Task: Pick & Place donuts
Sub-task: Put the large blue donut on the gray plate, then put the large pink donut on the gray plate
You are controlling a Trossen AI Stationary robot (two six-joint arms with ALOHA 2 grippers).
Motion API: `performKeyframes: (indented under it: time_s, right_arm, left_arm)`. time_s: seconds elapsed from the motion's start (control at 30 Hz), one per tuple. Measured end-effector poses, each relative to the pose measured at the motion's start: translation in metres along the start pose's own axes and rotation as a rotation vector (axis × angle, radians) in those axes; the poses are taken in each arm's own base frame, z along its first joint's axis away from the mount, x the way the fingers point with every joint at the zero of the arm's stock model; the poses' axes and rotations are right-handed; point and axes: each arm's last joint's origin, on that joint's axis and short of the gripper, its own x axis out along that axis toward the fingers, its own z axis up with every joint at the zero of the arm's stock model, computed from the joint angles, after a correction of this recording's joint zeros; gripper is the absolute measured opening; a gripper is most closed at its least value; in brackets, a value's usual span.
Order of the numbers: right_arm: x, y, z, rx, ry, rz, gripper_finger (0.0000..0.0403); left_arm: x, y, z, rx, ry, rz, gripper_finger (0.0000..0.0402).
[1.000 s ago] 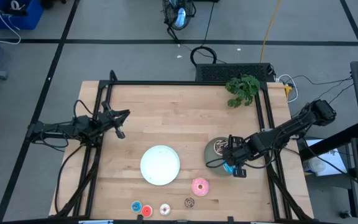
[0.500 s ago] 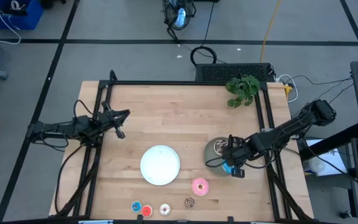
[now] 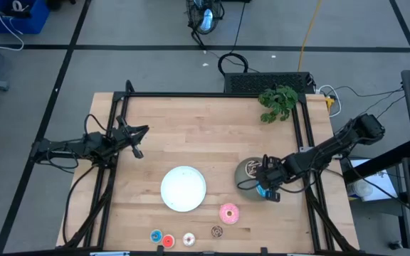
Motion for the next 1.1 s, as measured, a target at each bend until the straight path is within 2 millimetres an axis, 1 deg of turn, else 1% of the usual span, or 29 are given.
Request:
performKeyframes:
  time_s: [0.13, 0.23, 0.33, 0.53, 0.7, 0.87, 1.1]
  right_arm:
    - [0.000, -0.003, 0.002, 0.018, -0.014, -0.020, 0.0021]
    - [0.000, -0.004, 0.002, 0.026, -0.013, -0.019, 0.0043]
    - [0.000, -0.005, 0.003, 0.031, -0.014, -0.020, 0.0082]
    - [0.000, -0.006, 0.003, 0.010, -0.004, -0.026, 0.0176]
    - [0.000, -0.006, 0.003, 0.011, -0.003, -0.024, 0.0229]
    - [-0.003, -0.005, 0.002, 0.003, 0.013, 0.023, 0.0253]
    - [-0.012, -0.006, 0.001, -0.008, -0.027, 0.051, 0.0255]
  left_arm:
    - [0.000, 0.000, 0.000, 0.000, 0.000, 0.000, 0.0042]
    - [0.000, 0.000, 0.000, 0.000, 0.000, 0.000, 0.0042]
    - [0.000, 0.000, 0.000, 0.001, 0.001, 0.000, 0.0042]
    - [0.000, 0.000, 0.000, -0.002, 0.001, 0.000, 0.0042]
    - [0.000, 0.000, 0.000, -0.006, 0.000, 0.000, 0.0042]
    - [0.000, 0.000, 0.000, -0.002, 0.000, 0.000, 0.0042]
    - [0.000, 0.000, 0.000, 0.001, 0.001, 0.000, 0.0042]
